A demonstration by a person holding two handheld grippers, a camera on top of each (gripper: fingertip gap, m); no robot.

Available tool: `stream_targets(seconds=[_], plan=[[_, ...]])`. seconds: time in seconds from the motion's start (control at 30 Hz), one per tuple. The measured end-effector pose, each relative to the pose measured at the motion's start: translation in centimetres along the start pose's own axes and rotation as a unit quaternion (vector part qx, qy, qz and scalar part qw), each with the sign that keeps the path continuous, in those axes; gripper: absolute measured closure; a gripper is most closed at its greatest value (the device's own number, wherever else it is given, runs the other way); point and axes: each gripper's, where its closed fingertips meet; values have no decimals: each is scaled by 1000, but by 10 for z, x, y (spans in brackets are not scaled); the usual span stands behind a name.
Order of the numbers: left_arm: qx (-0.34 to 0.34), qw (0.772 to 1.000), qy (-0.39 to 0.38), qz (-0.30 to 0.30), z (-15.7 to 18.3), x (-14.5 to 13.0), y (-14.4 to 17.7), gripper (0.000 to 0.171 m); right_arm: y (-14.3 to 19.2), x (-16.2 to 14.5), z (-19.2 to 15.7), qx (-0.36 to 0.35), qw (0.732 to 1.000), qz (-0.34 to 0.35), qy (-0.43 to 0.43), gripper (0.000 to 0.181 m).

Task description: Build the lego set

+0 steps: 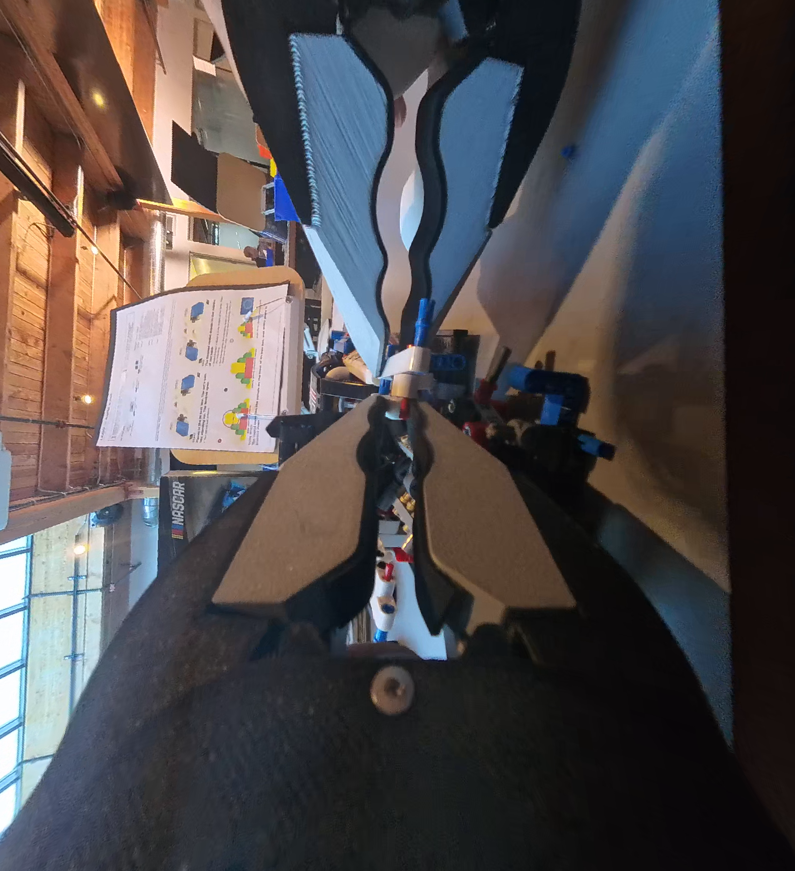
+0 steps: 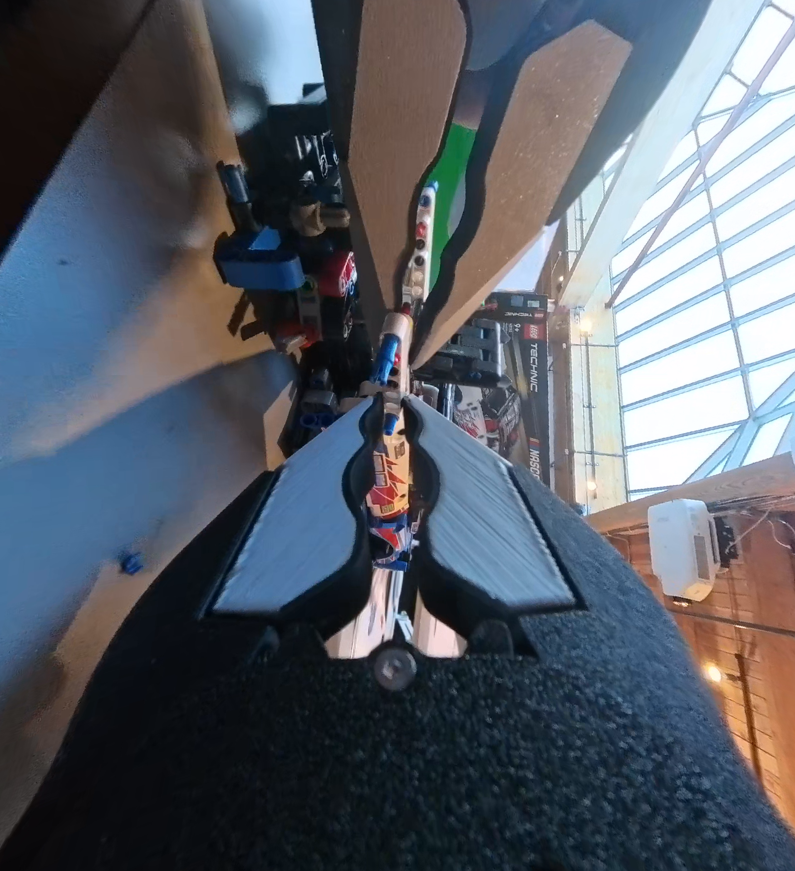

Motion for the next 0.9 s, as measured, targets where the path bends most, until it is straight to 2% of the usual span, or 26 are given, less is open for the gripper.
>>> stream_targets(seconds=[0.17, 0.4, 0.8, 0.9], plan=[[10, 1000, -16, 10, -1, -4, -8, 165, 0, -2, 1, -2, 1000, 2, -15, 173], [16, 1000, 0, 16, -5, -4, -11, 166, -2, -9, 2, -1, 1000, -12, -22, 174], [18, 1000, 1, 15, -5, -6, -13, 166, -6, -11, 7, -18, 997, -67, -43, 175], [29, 999, -7, 11, -9, -8, -12, 160, -7, -11, 7, -18, 996, -71, -45, 175]])
Point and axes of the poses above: each gripper's, where its closed fingertips meet, y back along the fingers, x out of its top, z = x × y across the jaws, and after that the axes turned 15 degrees about x, right-handed
